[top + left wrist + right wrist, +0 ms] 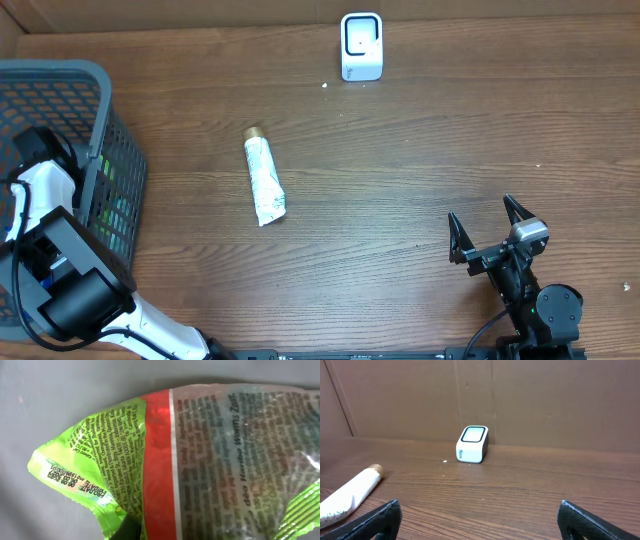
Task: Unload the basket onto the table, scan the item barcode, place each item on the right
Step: 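Grasp the green candy bag with the left gripper and lift it out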
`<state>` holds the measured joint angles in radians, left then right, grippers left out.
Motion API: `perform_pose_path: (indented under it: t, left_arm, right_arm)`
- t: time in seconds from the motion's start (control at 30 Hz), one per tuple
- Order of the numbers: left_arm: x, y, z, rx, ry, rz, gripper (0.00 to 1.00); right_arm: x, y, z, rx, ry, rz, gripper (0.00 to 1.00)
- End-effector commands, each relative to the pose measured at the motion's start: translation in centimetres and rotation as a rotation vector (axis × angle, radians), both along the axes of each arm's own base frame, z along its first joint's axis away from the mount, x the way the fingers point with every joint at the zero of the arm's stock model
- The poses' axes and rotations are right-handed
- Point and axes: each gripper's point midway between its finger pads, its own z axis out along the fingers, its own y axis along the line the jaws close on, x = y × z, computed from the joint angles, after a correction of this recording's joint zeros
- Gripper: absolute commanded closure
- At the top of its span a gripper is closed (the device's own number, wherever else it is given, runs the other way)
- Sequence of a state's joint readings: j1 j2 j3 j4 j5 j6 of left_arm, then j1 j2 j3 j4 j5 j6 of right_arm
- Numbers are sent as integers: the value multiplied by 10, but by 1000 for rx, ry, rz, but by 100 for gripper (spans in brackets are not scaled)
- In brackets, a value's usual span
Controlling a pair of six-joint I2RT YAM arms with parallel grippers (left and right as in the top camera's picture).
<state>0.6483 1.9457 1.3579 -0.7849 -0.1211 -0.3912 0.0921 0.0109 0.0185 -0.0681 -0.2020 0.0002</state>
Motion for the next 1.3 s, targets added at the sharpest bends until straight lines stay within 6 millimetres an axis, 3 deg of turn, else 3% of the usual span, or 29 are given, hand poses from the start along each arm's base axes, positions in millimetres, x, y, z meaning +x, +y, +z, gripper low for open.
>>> perform_pose_path:
  t: [0.0, 0.23, 0.47, 0.6, 0.63, 0.77, 0.87, 0.93, 1.27]
  left_arm:
    - [8, -12, 27, -41, -45, -50, 96]
    - [20, -2, 148, 120, -239, -63, 96]
    - [11, -19, 236, 244, -423, -107, 96]
    - [5, -49, 283, 306, -535, -196, 96]
    - [5, -69, 302, 320, -591, -257, 96]
    - [6, -128, 330, 306, -684, -437, 96]
    - [8, -170, 322, 239, -664, -546, 96]
    - [10, -201, 302, 162, -614, -626, 96]
    - [44, -323, 161, -98, -375, -820, 96]
  right_arm:
    - [0, 1, -2, 3, -2, 2, 0]
    - [0, 1, -2, 3, -2, 2, 0]
    - [0, 1, -2, 3, -2, 2, 0]
    - [0, 1, -2, 3, -2, 2, 0]
    - [0, 1, -2, 3, -2, 2, 0]
    - [0, 1, -2, 3, -2, 2, 0]
    - [0, 1, -2, 3, -2, 2, 0]
    - [0, 1, -2, 3, -2, 2, 0]
    - [0, 1, -2, 3, -2, 2, 0]
